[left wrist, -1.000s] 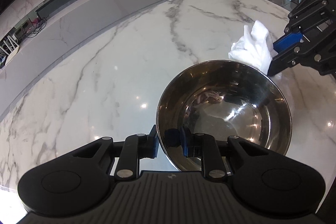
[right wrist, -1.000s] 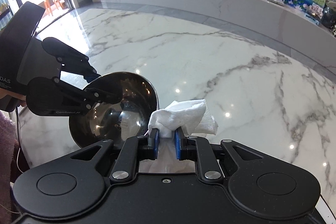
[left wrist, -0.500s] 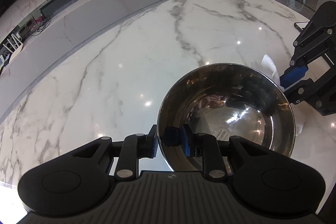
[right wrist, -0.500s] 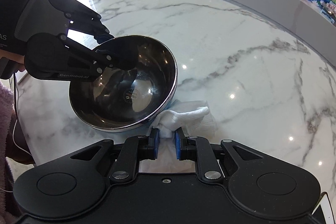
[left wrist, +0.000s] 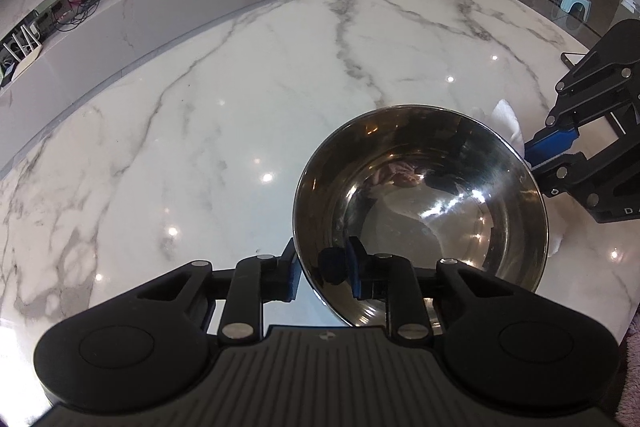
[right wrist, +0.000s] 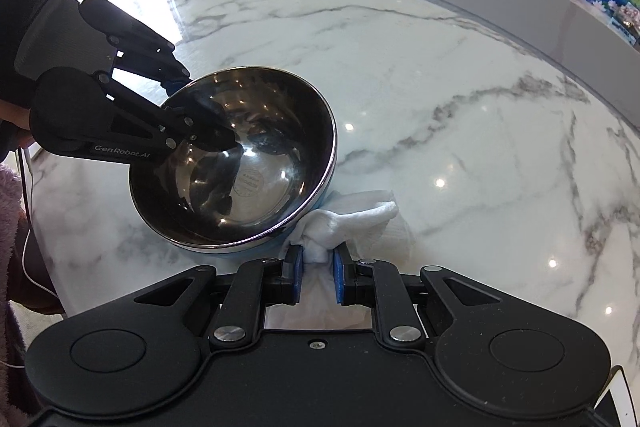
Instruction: Clean bowl
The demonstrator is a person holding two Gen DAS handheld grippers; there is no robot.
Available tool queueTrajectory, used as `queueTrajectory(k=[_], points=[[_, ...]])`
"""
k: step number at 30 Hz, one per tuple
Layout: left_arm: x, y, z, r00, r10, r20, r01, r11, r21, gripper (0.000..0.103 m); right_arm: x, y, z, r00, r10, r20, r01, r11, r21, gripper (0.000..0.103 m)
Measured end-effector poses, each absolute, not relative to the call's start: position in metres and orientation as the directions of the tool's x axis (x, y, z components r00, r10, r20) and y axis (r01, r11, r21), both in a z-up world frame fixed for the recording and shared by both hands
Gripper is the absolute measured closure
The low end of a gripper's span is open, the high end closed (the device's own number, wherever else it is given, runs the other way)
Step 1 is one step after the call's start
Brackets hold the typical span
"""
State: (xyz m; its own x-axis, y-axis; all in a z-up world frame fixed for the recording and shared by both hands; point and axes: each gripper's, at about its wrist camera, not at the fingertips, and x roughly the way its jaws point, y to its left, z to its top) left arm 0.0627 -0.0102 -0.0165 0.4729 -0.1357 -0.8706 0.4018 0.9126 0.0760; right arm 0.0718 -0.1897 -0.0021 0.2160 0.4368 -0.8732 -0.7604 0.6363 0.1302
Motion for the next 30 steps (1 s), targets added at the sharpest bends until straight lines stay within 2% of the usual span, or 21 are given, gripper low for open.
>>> queueTrajectory(k=[11, 30], points=[[0.066, -0.018, -0.017, 0.519, -0.117, -0.847, 0.432, 0.89, 0.142, 0.082, 0.085, -0.217, 0.026, 0.322, 0.523, -0.789, -0.684, 0.705, 0.188, 0.089], [0.064, -0.017, -0.016, 0.519, -0.129, -0.845, 0.457, 0.877, 0.147, 0.081, 0.072, -0.188, -0.005, 0.243, 0.438, -0.866, -0.752, 0.648, 0.117, 0.089]])
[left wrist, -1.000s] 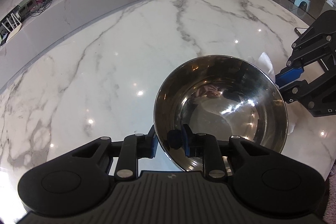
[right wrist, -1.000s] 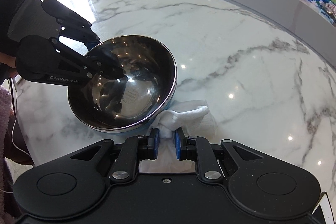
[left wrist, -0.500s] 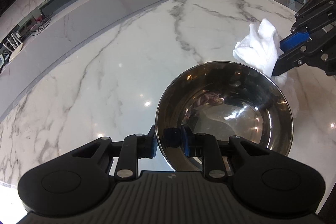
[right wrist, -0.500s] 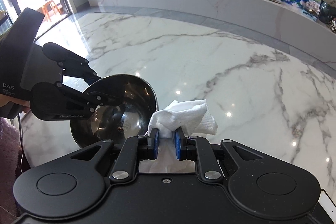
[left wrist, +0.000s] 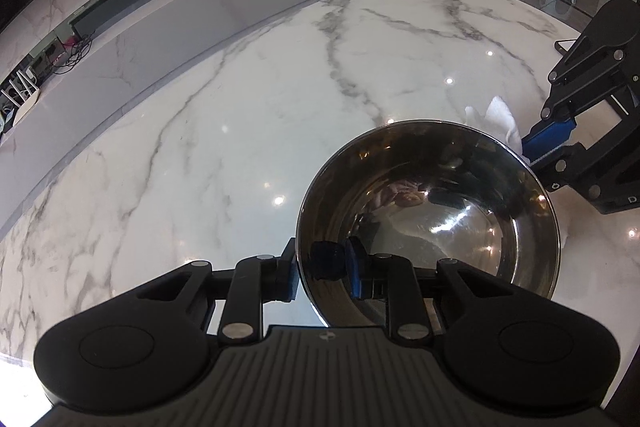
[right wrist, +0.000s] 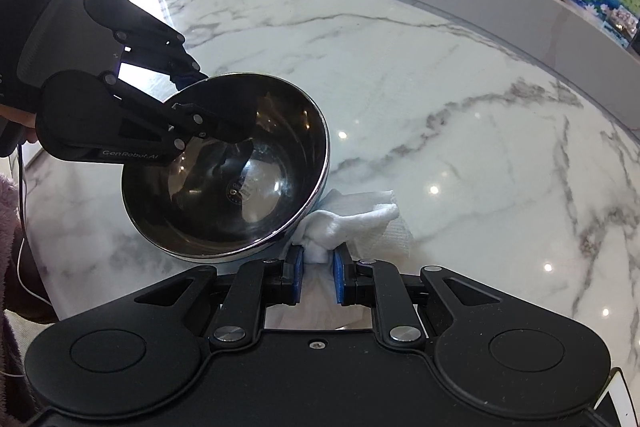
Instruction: Clean bowl
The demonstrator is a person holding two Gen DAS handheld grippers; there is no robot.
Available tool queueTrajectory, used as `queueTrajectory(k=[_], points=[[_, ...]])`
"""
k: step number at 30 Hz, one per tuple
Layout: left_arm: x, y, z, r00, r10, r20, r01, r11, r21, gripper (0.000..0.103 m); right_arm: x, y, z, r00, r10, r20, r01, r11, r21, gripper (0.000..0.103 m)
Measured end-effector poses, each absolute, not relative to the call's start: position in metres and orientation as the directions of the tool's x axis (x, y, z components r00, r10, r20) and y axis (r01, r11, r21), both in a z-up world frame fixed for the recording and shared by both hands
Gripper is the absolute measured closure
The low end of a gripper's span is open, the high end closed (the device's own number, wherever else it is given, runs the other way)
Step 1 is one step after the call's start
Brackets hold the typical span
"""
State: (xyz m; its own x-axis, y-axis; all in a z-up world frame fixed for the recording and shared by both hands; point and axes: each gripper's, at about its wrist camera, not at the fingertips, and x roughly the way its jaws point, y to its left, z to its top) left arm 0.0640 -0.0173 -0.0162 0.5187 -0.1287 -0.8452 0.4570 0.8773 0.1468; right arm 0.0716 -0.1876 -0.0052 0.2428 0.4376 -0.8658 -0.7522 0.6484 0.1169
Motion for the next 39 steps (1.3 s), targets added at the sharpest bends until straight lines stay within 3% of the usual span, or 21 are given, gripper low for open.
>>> queueTrajectory(k=[9, 13, 25, 39], points=[[0.06, -0.01, -0.01, 0.499, -0.142, -0.855, 0.447, 0.887, 0.113, 0.081, 0.061, -0.185, -0.007, 0.251, 0.435, -0.865, -0.76, 0.641, 0.102, 0.089], [0.059, -0.011, -0.011, 0.49, -0.154, -0.858, 0.51, 0.849, 0.139, 0.081, 0.071, -0.186, -0.007, 0.243, 0.435, -0.867, -0.761, 0.64, 0.108, 0.089], [0.065, 0.004, -0.017, 0.43, -0.266, -0.863, 0.598, 0.8, 0.051, 0.085, 0.068, -0.188, -0.004, 0.246, 0.436, -0.865, -0.768, 0.632, 0.1, 0.089], [0.062, -0.002, -0.016, 0.459, -0.247, -0.854, 0.609, 0.787, 0.1, 0.084, 0.077, -0.202, 0.013, 0.298, 0.484, -0.823, -0.747, 0.654, 0.114, 0.089]])
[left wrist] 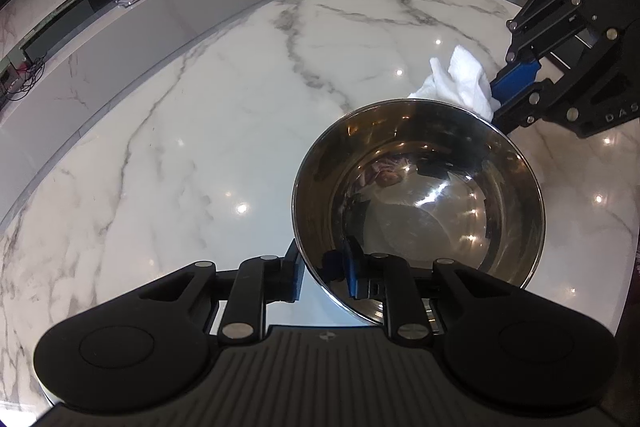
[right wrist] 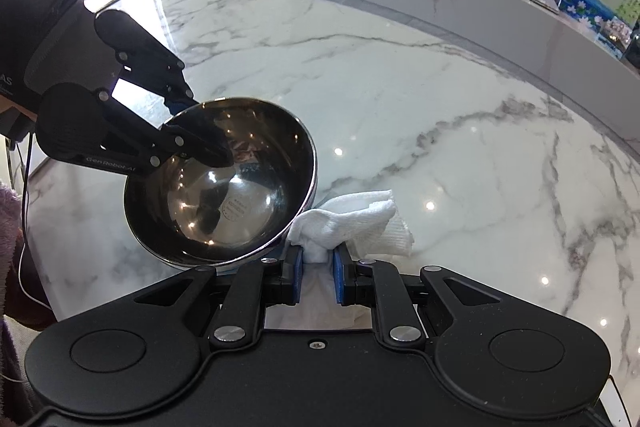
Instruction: Clean bowl
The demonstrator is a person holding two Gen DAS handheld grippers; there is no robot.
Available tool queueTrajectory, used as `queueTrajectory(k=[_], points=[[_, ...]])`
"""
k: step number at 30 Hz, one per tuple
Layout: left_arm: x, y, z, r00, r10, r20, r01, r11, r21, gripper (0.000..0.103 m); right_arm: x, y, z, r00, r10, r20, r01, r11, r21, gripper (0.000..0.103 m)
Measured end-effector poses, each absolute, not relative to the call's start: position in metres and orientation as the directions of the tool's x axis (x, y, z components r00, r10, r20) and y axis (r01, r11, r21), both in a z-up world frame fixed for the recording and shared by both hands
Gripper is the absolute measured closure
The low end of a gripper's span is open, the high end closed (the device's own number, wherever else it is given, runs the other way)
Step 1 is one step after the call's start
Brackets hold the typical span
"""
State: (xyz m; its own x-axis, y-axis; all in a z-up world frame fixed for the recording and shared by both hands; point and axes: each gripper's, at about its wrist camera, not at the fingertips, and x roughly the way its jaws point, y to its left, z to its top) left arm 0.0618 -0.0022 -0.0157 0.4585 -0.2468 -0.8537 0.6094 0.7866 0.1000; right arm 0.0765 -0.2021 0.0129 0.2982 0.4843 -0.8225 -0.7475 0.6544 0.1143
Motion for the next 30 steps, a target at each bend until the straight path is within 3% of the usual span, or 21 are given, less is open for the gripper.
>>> queueTrajectory(k=[6, 27, 30], points=[[0.064, -0.01, -0.016, 0.473, -0.246, -0.846, 0.613, 0.782, 0.115, 0.084, 0.08, -0.212, 0.024, 0.321, 0.513, -0.796, -0.734, 0.666, 0.133, 0.089], [0.059, -0.009, -0.01, 0.493, -0.189, -0.849, 0.571, 0.807, 0.153, 0.082, 0.071, -0.196, -0.004, 0.23, 0.452, -0.862, -0.764, 0.632, 0.127, 0.089], [0.059, -0.002, -0.008, 0.478, -0.186, -0.858, 0.523, 0.845, 0.108, 0.072, 0.072, -0.195, -0.004, 0.232, 0.447, -0.864, -0.765, 0.633, 0.122, 0.089]])
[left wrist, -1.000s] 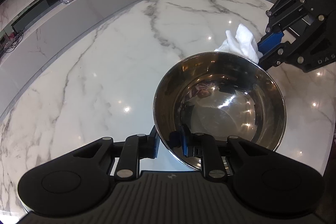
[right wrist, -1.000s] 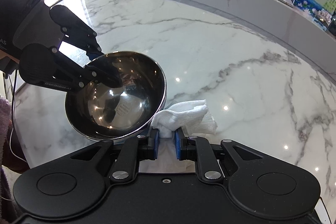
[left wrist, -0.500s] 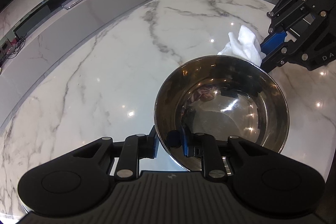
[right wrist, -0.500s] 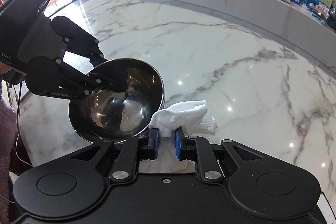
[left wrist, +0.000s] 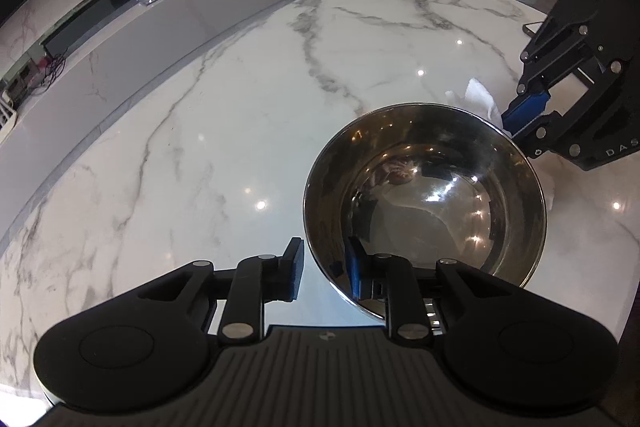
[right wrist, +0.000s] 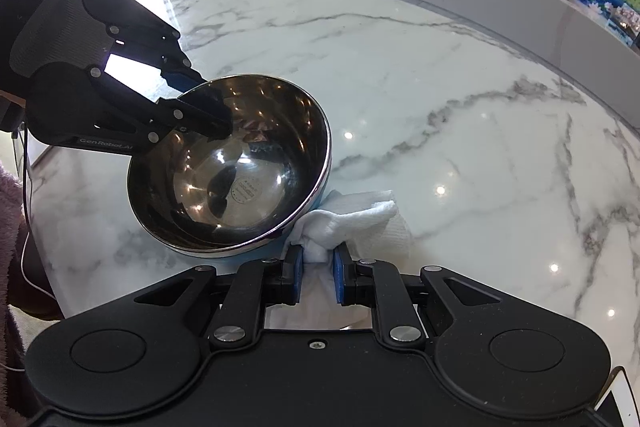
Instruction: Clean bowl
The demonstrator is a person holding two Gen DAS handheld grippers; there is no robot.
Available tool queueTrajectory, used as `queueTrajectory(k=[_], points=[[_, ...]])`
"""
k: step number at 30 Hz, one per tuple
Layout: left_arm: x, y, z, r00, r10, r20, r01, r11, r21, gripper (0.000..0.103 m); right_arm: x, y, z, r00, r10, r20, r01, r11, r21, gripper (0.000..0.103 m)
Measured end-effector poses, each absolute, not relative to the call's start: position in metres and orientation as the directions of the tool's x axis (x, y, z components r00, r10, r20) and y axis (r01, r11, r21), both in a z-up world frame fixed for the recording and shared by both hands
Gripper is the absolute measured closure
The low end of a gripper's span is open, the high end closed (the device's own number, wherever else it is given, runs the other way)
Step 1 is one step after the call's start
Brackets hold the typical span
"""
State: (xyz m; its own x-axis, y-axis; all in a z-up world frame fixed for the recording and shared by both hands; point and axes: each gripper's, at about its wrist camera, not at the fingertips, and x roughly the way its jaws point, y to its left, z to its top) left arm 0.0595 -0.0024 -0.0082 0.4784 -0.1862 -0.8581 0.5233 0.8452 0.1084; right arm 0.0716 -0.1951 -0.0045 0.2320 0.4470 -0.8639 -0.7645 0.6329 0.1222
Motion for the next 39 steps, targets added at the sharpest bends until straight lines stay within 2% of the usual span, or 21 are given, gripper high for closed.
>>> queueTrajectory(k=[8, 13, 17, 32, 39], points=[[0.058, 0.011, -0.008, 0.419, -0.237, -0.877, 0.415, 0.908, -0.047, 0.071, 0.072, -0.192, -0.005, 0.234, 0.439, -0.868, -0.766, 0.632, 0.113, 0.089], [0.059, 0.012, -0.009, 0.405, -0.25, -0.88, 0.41, 0.909, -0.07, 0.072, 0.073, -0.191, -0.006, 0.235, 0.435, -0.869, -0.768, 0.631, 0.109, 0.089], [0.058, 0.007, -0.011, 0.406, -0.234, -0.883, 0.429, 0.902, -0.042, 0.076, 0.073, -0.19, -0.006, 0.234, 0.437, -0.869, -0.772, 0.626, 0.107, 0.089], [0.06, -0.007, -0.017, 0.461, -0.146, -0.875, 0.449, 0.889, 0.089, 0.076, 0.06, -0.185, -0.001, 0.164, 0.466, -0.869, -0.815, 0.56, 0.146, 0.089], [0.064, -0.01, -0.017, 0.492, -0.141, -0.859, 0.467, 0.876, 0.123, 0.076, 0.069, -0.199, 0.015, 0.272, 0.506, -0.819, -0.76, 0.635, 0.14, 0.089]])
